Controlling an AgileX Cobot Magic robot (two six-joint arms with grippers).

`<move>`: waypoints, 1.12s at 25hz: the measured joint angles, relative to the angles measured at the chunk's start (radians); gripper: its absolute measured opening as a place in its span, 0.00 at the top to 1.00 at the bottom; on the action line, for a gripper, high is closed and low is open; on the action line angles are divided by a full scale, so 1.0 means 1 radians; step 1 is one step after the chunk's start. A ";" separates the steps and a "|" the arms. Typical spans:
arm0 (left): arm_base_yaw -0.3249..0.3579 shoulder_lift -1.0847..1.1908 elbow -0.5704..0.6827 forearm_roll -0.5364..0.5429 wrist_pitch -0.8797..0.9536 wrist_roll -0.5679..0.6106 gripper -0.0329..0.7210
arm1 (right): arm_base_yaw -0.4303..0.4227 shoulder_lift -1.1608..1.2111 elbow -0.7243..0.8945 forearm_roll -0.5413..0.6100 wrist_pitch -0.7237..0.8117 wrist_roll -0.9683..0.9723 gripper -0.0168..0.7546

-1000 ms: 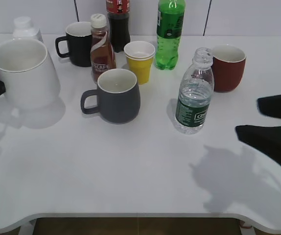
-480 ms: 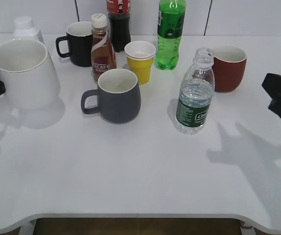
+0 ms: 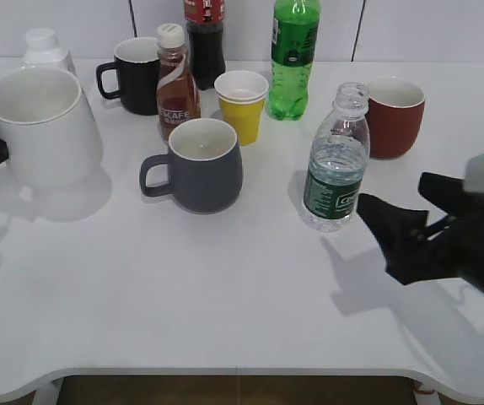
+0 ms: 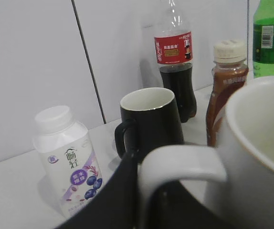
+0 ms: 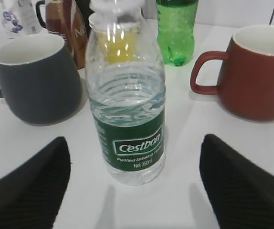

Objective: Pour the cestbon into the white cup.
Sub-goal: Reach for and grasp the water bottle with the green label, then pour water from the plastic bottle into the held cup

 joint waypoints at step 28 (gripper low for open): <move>-0.529 -0.220 0.001 0.011 0.433 -0.110 0.92 | -0.001 0.149 -0.465 -0.235 0.467 -0.409 0.39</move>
